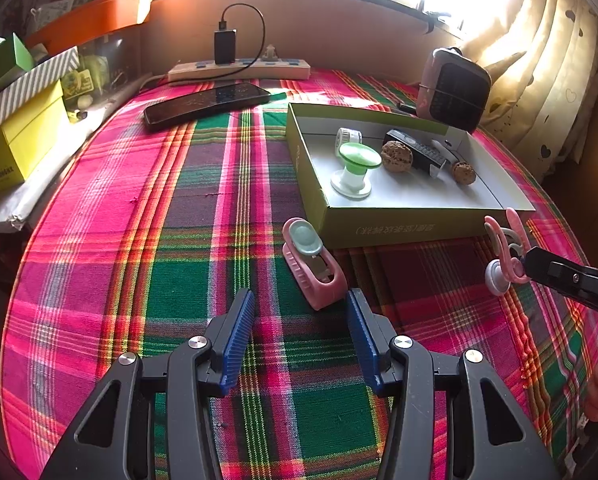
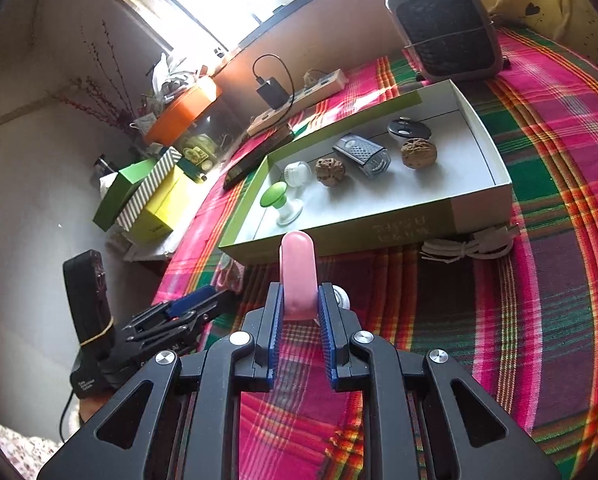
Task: Organize objects
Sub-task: 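Lift the pink clip with the right tool, rolling the tool, then move the left tool to another pink clip while the right tool holds its clip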
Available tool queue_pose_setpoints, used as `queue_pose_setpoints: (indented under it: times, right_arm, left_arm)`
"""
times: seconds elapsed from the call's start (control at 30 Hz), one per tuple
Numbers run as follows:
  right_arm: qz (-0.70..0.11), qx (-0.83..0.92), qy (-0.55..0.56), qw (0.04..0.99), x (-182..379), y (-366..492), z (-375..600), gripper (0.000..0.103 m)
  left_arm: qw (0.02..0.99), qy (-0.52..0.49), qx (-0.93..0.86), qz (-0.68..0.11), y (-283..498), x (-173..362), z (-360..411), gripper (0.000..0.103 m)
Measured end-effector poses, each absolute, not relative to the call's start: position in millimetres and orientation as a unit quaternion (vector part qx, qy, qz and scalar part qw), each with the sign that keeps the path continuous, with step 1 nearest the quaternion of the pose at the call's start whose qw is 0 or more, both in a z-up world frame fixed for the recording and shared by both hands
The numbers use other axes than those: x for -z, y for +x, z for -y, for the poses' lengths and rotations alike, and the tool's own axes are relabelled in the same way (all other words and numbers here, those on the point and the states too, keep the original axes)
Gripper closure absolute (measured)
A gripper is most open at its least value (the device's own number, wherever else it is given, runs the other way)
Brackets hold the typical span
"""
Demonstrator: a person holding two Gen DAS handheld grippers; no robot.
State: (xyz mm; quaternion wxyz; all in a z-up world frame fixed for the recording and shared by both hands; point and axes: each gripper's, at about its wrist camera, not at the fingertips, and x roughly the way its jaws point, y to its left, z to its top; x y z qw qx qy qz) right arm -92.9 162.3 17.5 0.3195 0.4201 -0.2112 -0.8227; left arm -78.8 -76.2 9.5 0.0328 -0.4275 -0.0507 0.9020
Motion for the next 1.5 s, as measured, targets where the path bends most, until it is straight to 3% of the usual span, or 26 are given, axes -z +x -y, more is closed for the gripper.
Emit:
queue_pose_setpoints:
  times: [0.07,0.17,0.4,0.63,0.8,1.1,1.5]
  right_arm:
    - [0.172,0.845,0.403,0.306,-26,-87,-158,0.084]
    - [0.019,0.886,0.386,0.255,-36,-73,-130,0.085]
    - [-0.067,0.88,0.382,0.273,-21,-61,-98,0.084]
    - [-0.04,0.859,0.402,0.316,-21,-59,-104,0.083]
    - [-0.033,0.873,0.393,0.288,-24,-64,-119,0.07]
    - [-0.045,0.853,0.416,0.311,-11,-77,-109,0.069]
    - [0.02,0.81,0.452,0.373,-1,-97,-114,0.067]
  left_arm:
    - [0.032,-0.428,-0.902,0.052,-79,-10,76,0.057]
    - [0.033,-0.428,-0.902,0.056,-77,-9,78,0.057]
    - [0.04,-0.428,-0.9,0.075,-75,-10,82,0.057]
    - [0.042,-0.428,-0.899,0.076,-68,-9,86,0.057]
    - [0.031,-0.425,-0.901,0.077,-60,-11,91,0.057]
    - [0.029,-0.4,-0.913,0.073,-43,-29,84,0.057]
    - [0.134,-0.437,-0.884,0.1,-56,-17,46,0.057]
